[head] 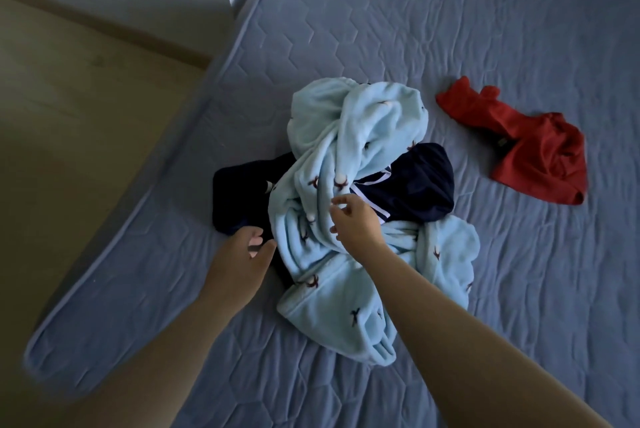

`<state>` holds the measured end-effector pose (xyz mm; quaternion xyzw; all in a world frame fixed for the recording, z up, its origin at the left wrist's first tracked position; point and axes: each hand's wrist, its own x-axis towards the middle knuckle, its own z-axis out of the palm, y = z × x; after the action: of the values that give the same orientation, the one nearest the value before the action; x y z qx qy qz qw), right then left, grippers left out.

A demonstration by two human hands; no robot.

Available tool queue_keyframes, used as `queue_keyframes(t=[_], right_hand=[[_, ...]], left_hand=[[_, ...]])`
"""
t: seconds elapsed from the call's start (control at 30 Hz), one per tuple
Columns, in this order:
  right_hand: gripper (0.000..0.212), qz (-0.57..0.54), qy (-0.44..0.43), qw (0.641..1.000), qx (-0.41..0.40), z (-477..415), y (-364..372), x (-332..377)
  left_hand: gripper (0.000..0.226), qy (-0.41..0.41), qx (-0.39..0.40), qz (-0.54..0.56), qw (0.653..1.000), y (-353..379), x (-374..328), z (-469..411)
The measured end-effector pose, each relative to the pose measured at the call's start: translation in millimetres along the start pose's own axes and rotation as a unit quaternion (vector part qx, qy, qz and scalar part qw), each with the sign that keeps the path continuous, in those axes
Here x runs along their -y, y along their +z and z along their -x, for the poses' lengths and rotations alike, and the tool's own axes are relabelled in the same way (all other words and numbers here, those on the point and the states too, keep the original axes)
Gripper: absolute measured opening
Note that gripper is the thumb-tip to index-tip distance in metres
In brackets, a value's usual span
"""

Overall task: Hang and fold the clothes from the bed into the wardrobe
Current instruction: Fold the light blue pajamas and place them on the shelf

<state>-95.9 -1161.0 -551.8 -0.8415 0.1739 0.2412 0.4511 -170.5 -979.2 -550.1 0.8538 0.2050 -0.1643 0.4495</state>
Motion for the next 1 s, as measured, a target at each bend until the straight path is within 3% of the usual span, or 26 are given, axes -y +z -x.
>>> queue_keyframes(t=[0.13,0.27,0.37,0.5,0.67,0.83,1.0], right_hand=[[0.045,-0.041,-0.023,0.999,-0.013,-5,-4,10],[0.042,-0.266,0.066,0.962,-0.006,-22,0,22],[0.009,-0.203,0.085,0.975,0.007,-31,-3,26],[0.02,-0.082,0.035,0.996,-0.013,-32,-16,20],[0.025,-0.037,0.014,0.999,-0.008,29,-24,-33],[0.018,0.058,0.117,0.99,0.046,96,-38,-138],[0.018,0.03,0.149,0.988,0.022,106,-52,-173]], left_hand=[[0.037,0.008,-0.001,0.008,1.0,3,-8,-8],[0.033,0.011,-0.002,-0.001,1.0,6,-3,-11],[0.034,0.01,0.004,0.0,1.0,10,0,-7],[0.035,0.006,0.004,-0.012,1.0,10,3,-5],[0.032,0.018,-0.02,0.006,1.0,11,-8,-13],[0.045,0.03,-0.008,0.03,0.999,29,-28,-12],[0.066,0.054,0.015,-0.023,0.998,63,-42,-6]])
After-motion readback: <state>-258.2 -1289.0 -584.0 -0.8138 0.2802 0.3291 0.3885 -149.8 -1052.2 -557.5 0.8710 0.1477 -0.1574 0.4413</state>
